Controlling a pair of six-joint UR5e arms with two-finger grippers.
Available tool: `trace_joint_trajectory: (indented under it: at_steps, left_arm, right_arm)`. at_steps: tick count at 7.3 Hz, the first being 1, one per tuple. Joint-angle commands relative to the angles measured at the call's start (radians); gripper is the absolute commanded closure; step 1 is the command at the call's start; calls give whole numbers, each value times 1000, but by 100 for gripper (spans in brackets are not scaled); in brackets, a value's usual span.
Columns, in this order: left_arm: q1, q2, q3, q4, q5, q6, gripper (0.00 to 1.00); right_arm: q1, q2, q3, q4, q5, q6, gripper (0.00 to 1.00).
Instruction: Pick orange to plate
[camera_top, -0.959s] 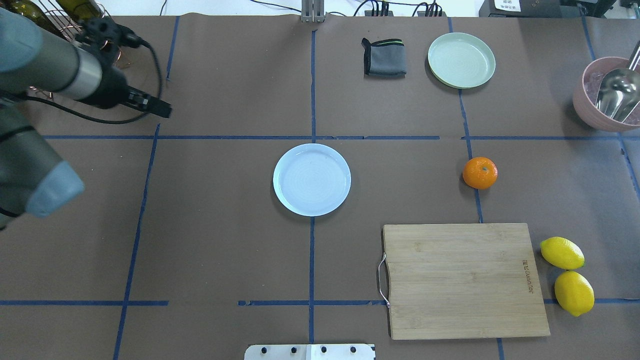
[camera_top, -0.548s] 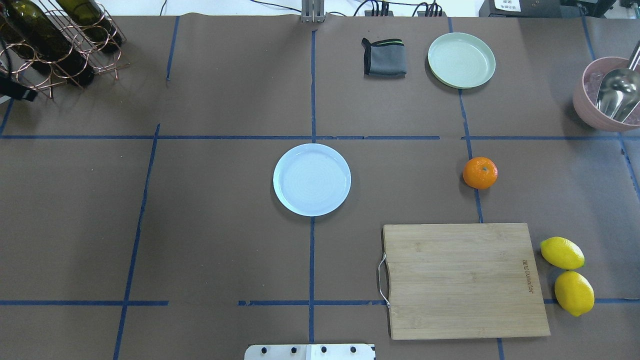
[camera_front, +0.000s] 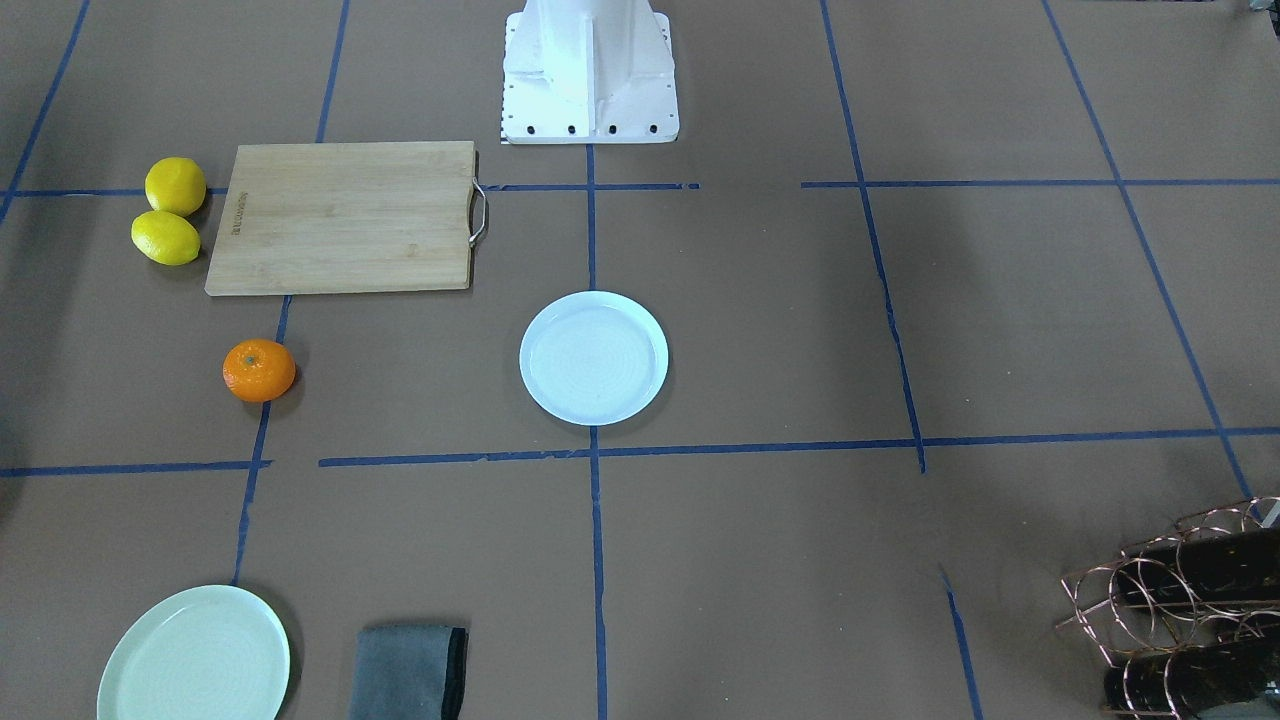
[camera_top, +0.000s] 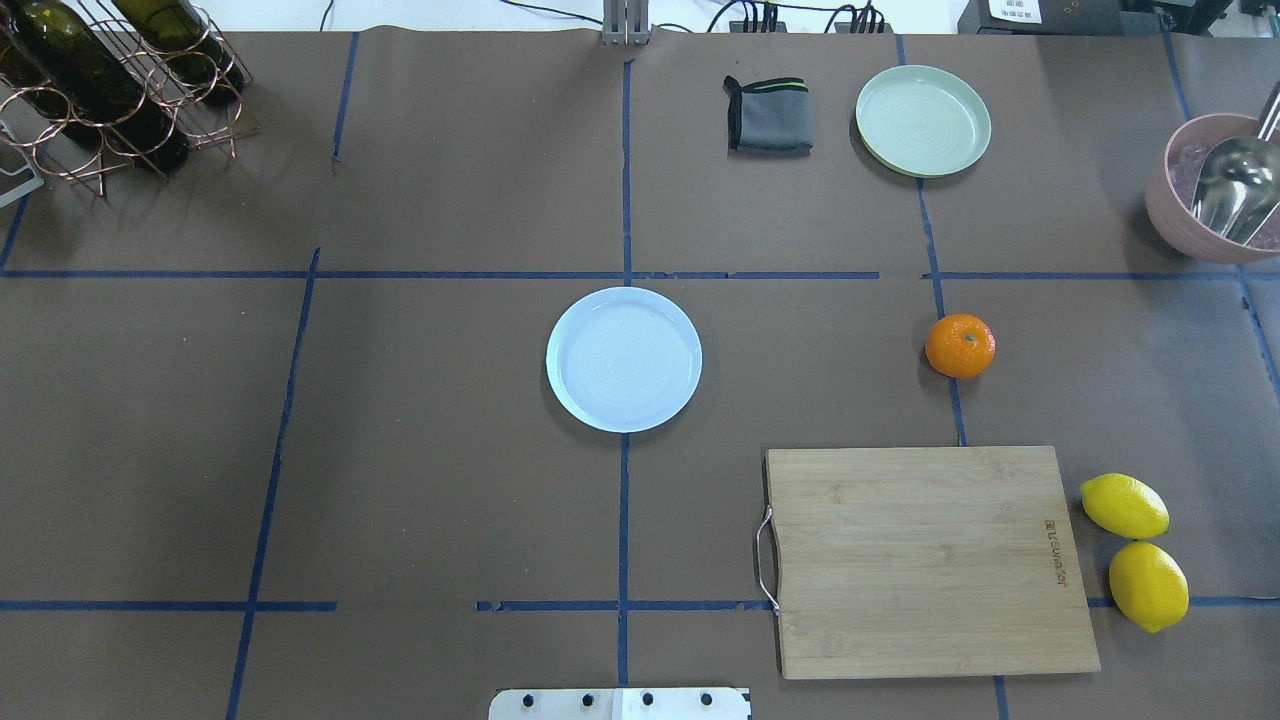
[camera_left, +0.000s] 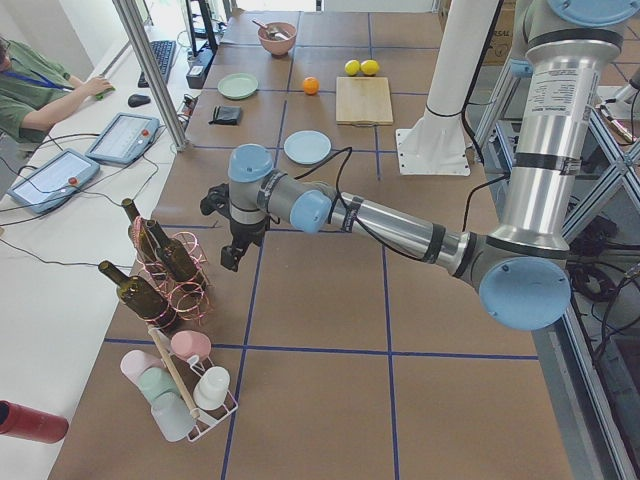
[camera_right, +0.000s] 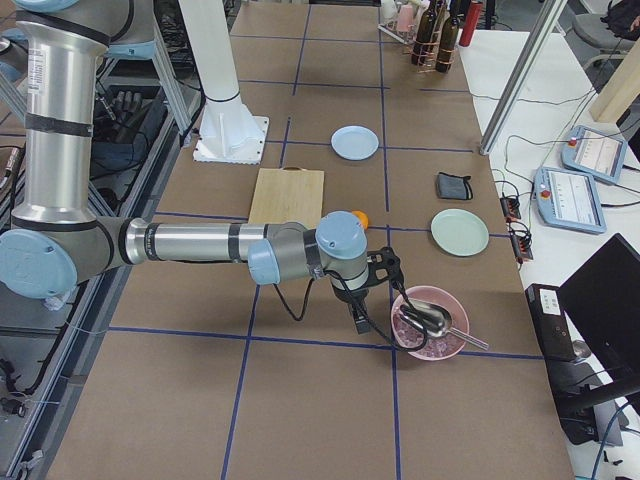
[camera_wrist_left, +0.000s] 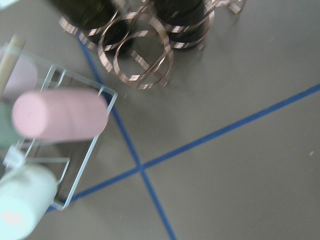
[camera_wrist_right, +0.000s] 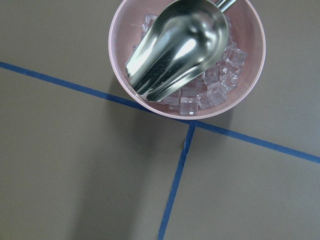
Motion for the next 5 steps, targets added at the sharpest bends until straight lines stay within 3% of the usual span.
trace_joint_trajectory:
  at_steps: [1,2,3,4,5]
  left_arm:
    - [-150,202,17,-77,-224,34,0]
    - [-164,234,10,-166,-239,23,0]
    - [-164,223,29,-164,-239,9,0]
    - [-160,213,19,-162,-194,-97,0]
    - [-158,187,-11,-159,-43,-129,0]
  right_arm:
    - [0,-1,6,0,19,0,0]
    - [0,2,18,0,39,9,0]
    - [-2,5,21,3,51,12,0]
    - [-6,6,24,3,51,18,0]
    - [-8,6,24,3,53,20,0]
